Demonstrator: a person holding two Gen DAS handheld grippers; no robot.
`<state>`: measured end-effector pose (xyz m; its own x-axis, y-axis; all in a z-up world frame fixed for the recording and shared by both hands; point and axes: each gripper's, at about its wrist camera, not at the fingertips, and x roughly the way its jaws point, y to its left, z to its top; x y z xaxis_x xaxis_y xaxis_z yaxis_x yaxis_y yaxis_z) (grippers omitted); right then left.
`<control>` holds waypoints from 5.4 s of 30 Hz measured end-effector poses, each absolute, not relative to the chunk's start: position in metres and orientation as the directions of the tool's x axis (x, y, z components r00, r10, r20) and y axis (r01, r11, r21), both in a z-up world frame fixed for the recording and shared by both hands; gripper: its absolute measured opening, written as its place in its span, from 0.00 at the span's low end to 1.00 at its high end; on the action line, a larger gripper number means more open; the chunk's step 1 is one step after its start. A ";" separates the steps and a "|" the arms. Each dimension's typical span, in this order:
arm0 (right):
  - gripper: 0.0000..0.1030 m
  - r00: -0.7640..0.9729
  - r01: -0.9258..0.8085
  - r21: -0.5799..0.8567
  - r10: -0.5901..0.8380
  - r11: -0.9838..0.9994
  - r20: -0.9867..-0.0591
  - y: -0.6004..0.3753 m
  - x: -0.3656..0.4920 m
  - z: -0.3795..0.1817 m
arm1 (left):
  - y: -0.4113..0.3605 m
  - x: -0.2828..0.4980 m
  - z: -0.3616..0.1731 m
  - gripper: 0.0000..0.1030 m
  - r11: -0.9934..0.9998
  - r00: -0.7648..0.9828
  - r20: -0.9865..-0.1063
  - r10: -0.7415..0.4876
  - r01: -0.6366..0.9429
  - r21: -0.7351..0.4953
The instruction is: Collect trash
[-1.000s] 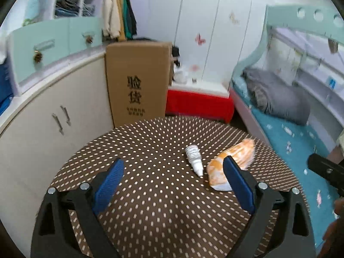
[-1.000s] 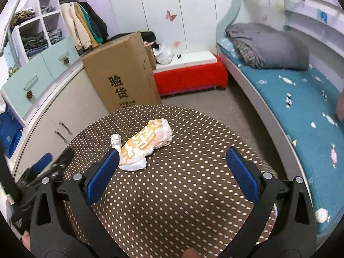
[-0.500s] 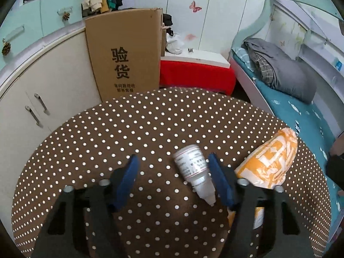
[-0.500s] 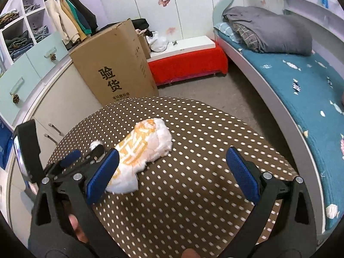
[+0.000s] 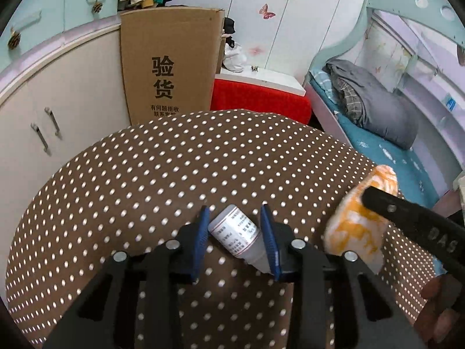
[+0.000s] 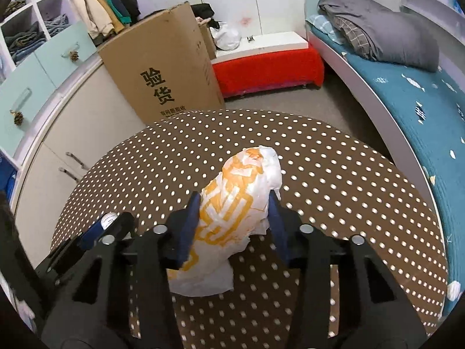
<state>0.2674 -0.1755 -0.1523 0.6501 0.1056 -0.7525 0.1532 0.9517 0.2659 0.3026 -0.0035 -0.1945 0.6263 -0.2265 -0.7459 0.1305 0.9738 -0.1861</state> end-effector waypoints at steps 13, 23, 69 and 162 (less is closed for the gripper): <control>0.42 0.746 0.158 0.321 0.100 0.934 -0.658 -0.260 0.114 -0.116 | 0.000 0.205 -0.150 0.34 0.934 0.658 -0.663 -0.357 0.246 -0.259; 0.42 0.838 0.310 0.351 -0.079 0.884 -0.540 -0.366 -0.013 -0.065 | -0.096 0.117 -0.086 0.34 0.845 0.635 -0.566 -0.526 0.463 -0.268; 0.84 0.421 0.736 0.439 0.159 0.515 -0.893 -0.555 -0.015 -0.421 | -0.475 0.079 -0.319 0.80 0.594 0.228 -0.953 -0.200 0.802 0.067; 0.94 0.885 0.386 0.057 -0.352 0.921 -0.305 -0.228 -0.126 0.084 | -0.069 -0.073 0.064 0.95 0.969 0.935 -0.261 -0.239 0.245 -0.007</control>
